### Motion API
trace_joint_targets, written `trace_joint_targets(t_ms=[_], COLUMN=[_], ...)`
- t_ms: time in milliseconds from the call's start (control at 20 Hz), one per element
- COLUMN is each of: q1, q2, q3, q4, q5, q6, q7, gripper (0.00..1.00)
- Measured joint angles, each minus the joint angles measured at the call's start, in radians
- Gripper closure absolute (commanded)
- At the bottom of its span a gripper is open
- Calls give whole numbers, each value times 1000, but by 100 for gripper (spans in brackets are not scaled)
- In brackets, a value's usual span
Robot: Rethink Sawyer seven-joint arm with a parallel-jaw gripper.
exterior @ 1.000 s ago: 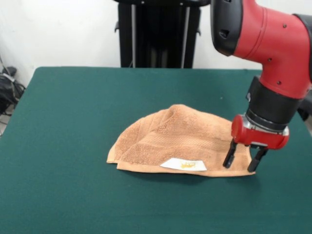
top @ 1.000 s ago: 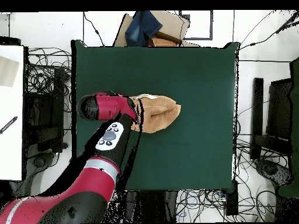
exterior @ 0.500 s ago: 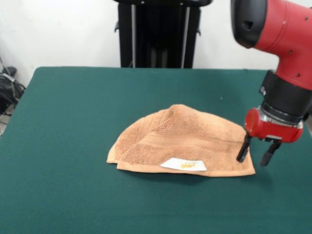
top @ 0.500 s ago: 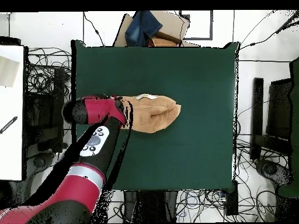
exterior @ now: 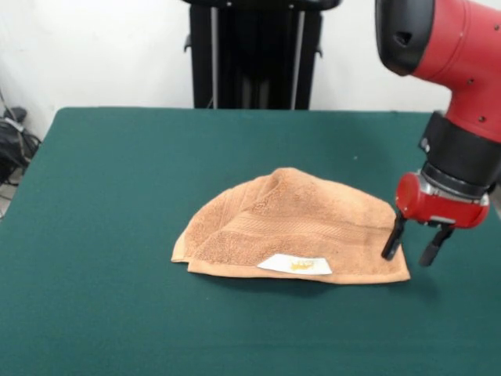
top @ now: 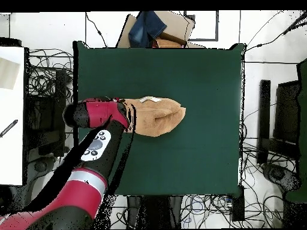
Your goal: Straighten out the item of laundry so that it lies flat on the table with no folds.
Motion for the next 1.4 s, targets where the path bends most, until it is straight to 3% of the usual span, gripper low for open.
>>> trace_joint_targets(t_ms=[700,1400], q1=[-35,28], q2=[9,61], q3=[-2,-52], q4=[0,-5], q5=[0,11], q6=[0,0], q7=[0,0], gripper=[0,0])
